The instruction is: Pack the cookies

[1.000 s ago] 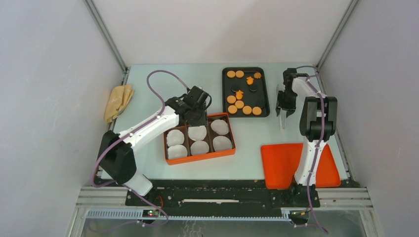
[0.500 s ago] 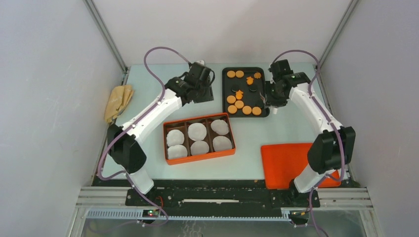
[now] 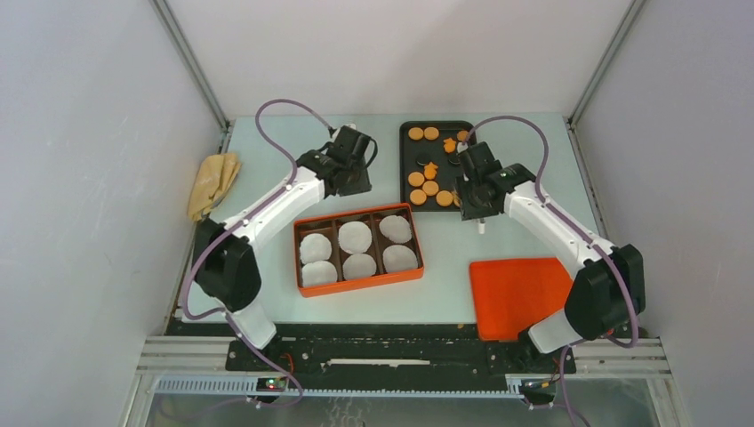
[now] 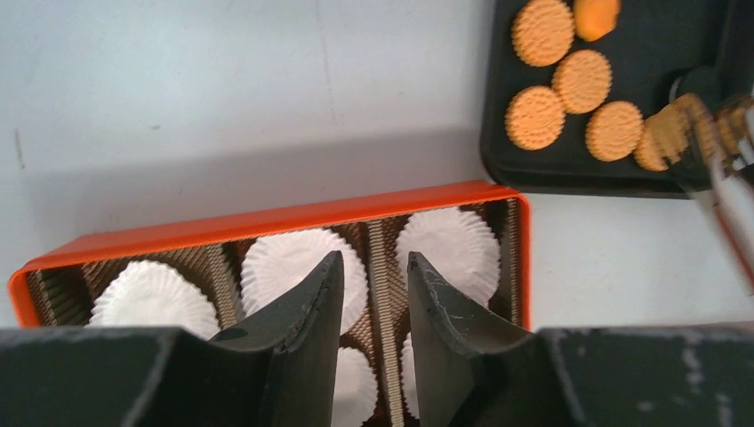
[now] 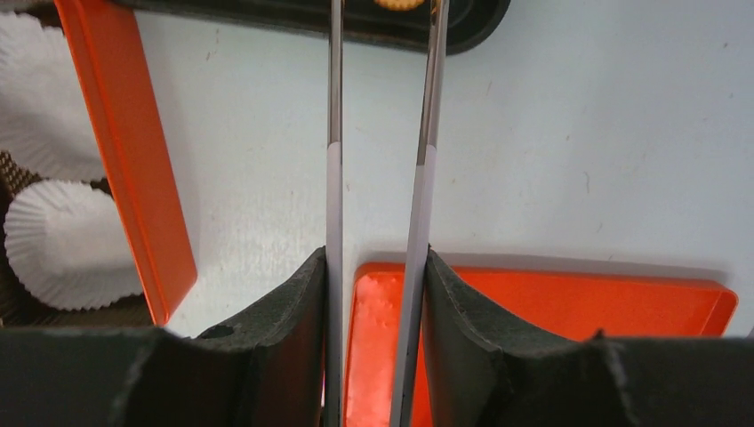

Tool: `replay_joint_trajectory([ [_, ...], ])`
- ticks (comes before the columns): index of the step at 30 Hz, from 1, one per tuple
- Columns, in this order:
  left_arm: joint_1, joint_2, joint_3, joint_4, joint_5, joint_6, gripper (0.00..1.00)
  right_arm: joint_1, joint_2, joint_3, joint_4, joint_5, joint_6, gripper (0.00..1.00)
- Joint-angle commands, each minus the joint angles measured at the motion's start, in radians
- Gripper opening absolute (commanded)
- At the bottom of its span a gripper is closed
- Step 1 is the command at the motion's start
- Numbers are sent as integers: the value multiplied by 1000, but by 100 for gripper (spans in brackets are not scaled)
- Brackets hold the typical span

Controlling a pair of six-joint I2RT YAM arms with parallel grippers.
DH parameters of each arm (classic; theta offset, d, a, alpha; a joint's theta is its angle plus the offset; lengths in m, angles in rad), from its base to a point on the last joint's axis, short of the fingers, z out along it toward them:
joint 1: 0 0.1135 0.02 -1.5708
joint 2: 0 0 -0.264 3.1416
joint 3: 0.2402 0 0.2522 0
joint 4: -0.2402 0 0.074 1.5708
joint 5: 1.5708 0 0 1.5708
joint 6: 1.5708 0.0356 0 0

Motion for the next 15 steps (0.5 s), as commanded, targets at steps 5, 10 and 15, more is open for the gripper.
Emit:
replay_joint_trajectory([
  [5,-3,-234,-144,81,-138,21,44,15,45,13,207,138,29,43],
  [10,-2,-332,-198,100,-145,16,48,-11,117,57,240,121,23,43],
  [15,-2,-400,-224,94,-161,13,52,-50,202,80,278,90,26,44],
])
